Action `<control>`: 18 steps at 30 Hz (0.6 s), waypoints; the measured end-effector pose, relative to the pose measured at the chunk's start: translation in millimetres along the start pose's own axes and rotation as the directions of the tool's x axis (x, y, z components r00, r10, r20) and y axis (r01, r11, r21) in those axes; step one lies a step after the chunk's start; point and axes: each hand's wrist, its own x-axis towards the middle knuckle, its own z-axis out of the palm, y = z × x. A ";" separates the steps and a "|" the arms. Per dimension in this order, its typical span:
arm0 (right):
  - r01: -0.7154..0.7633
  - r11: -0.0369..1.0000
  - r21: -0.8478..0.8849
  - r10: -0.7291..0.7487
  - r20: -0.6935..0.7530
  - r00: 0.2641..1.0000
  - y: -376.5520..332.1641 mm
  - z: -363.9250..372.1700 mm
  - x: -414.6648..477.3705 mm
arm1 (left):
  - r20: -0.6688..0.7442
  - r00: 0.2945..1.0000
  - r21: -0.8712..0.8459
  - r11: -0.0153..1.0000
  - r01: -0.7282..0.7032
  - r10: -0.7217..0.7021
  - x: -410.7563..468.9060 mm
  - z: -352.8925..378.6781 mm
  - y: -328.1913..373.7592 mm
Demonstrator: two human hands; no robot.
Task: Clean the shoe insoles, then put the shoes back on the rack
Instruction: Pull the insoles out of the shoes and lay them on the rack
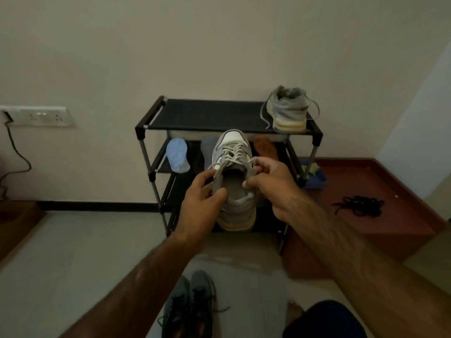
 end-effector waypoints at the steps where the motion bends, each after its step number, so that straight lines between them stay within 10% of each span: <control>1: -0.032 0.999 -0.007 0.032 0.023 0.999 11.4 1.4 -11.7 | -0.014 1.000 0.005 1.000 0.017 -0.017 -11.2 -1.9 -12.9; 18: -0.490 0.871 -0.028 0.490 -0.031 0.871 172.3 21.4 -64.9 | -0.033 0.956 -0.021 0.957 0.290 -0.291 -75.2 -1.7 -170.0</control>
